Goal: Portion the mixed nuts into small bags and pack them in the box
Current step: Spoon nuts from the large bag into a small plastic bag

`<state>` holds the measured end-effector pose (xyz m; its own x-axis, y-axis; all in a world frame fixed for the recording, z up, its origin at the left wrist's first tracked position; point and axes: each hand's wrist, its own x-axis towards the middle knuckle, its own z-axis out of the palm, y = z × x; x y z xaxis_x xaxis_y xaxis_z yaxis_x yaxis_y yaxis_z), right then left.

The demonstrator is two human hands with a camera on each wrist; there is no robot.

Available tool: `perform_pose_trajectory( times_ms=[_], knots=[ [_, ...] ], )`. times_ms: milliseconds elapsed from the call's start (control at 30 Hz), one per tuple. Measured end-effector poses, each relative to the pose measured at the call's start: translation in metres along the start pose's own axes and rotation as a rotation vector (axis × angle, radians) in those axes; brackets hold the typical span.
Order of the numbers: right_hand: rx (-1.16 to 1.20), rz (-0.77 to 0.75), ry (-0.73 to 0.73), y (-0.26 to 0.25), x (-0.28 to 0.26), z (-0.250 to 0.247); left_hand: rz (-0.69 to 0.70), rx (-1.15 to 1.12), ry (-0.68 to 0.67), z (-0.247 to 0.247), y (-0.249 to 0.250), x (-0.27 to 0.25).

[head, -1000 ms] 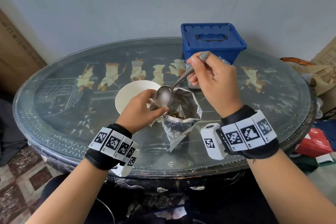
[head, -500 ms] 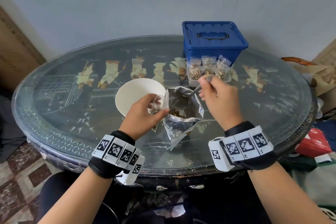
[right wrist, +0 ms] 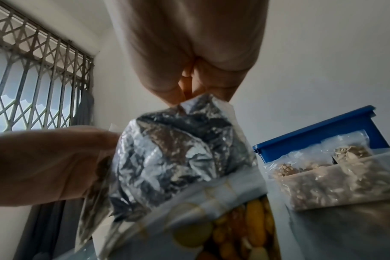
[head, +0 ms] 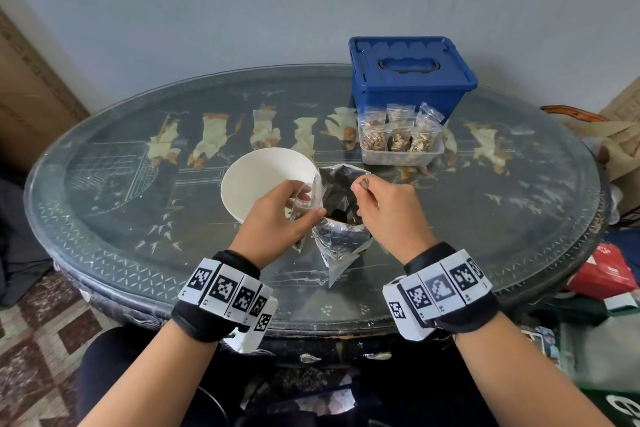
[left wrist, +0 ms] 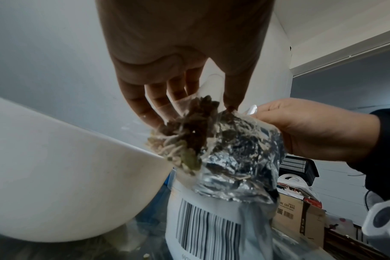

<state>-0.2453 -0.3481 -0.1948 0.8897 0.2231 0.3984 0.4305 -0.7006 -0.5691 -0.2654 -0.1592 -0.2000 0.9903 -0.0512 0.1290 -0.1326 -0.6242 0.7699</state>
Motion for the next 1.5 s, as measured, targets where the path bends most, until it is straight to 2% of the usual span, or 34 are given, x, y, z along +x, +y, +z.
perform_pose_trajectory(
  times_ms=[300,433,667,900,1300,1500],
  knots=[
    [0.173,0.294,0.053,-0.007,0.006,-0.012,0.005,0.004,-0.003,-0.003,0.000,-0.001],
    [0.296,0.415,0.126,-0.004,0.007,-0.026,0.006,0.005,0.011,-0.004,0.001,0.001],
    [0.430,0.527,0.229,0.005,0.007,-0.038,0.029,0.017,0.008,-0.011,0.008,0.001],
    [0.491,0.555,0.321,0.014,0.006,-0.051,0.048,0.080,-0.020,-0.018,0.016,0.005],
    [0.557,0.482,0.448,0.011,0.012,-0.079,0.174,0.330,-0.100,-0.021,0.032,0.021],
    [0.593,0.473,0.483,0.007,0.017,-0.081,0.162,0.380,-0.151,-0.017,0.038,0.027]
  ],
)
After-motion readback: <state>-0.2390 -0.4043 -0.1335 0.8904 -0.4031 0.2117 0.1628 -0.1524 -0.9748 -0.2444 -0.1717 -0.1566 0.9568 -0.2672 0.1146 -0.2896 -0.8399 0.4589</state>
